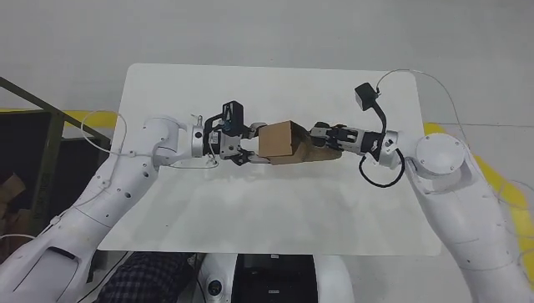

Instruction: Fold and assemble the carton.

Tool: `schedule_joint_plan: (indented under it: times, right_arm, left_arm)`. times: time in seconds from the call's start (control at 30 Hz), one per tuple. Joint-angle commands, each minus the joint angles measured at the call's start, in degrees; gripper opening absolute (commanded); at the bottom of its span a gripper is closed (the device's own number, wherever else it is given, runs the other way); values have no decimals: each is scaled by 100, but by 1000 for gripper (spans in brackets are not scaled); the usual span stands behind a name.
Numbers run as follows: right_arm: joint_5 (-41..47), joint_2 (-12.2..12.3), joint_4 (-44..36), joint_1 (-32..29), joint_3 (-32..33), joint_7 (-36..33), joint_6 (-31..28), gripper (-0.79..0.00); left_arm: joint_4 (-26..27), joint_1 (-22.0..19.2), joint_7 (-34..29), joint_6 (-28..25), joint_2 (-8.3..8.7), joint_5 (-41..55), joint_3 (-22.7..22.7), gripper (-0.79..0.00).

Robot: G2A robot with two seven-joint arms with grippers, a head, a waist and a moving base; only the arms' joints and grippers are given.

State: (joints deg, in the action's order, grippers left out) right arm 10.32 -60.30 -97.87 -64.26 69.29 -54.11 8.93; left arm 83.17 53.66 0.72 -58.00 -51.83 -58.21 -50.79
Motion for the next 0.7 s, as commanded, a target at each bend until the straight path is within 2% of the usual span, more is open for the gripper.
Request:
schedule_joint_plan:
  times: [0.0,0.2,0.67]
  right_arm:
    - [-53,-14,74,77,-99,11,16,-785]
    - [-54,-65,215,262,-403,-60,18,-785]
    - [26,-118,170,270,-749,-93,-35,-785]
  left_arm:
    - [4,4,21,0,3,-8,6,-548]
    - [12,0,62,0,14,-55,28,-551]
    - [30,6,106,0,31,-54,22,-545]
